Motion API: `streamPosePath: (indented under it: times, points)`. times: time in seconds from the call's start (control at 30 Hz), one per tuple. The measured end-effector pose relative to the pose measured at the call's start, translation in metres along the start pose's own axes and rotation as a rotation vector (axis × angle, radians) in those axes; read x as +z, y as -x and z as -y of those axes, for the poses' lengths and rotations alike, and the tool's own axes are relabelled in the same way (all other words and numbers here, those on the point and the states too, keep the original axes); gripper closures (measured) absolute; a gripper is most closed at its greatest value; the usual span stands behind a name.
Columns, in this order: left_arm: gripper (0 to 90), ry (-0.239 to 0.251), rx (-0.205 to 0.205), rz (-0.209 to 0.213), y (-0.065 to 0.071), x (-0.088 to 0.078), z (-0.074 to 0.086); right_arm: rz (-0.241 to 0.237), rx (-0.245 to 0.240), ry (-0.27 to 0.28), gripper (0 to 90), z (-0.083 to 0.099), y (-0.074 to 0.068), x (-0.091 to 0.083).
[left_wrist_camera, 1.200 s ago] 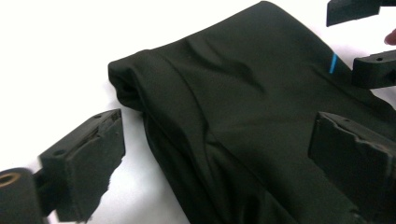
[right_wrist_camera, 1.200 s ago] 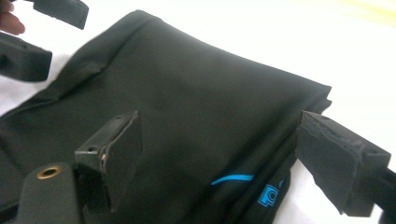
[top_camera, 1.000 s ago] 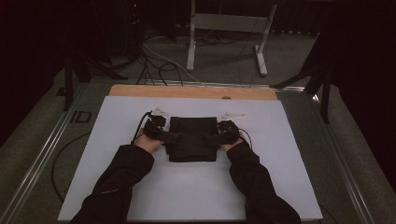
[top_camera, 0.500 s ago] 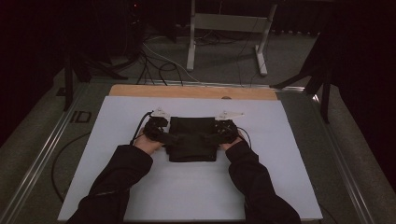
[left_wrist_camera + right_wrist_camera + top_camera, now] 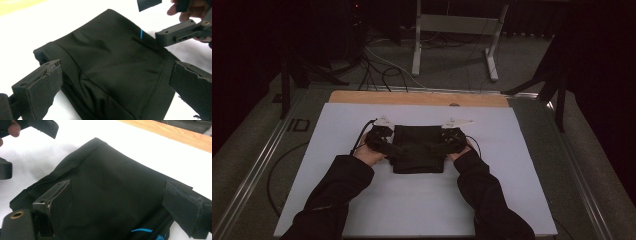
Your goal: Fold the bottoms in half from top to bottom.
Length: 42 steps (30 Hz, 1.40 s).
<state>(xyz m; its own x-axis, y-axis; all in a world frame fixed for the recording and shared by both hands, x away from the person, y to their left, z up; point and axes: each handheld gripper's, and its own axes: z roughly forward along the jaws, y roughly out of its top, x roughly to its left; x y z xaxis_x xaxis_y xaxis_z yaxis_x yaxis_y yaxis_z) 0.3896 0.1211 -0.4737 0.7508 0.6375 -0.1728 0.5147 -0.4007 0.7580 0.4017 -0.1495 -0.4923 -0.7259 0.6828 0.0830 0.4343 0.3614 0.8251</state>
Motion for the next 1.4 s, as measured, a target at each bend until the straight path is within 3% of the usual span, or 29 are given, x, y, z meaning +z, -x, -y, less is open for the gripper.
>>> streamPosePath:
  times: [0.73, 1.4]
  points:
    - [0.4, -0.004, 0.079, 0.039, 0.016, -0.019, 0.001, -0.043, -0.033, 0.000, 9.9, -0.004, -0.005, -0.008]
    - [0.4, -0.008, 0.056, 0.038, 0.015, -0.039, 0.025, -0.056, -0.027, -0.008, 9.8, 0.016, -0.003, -0.026]
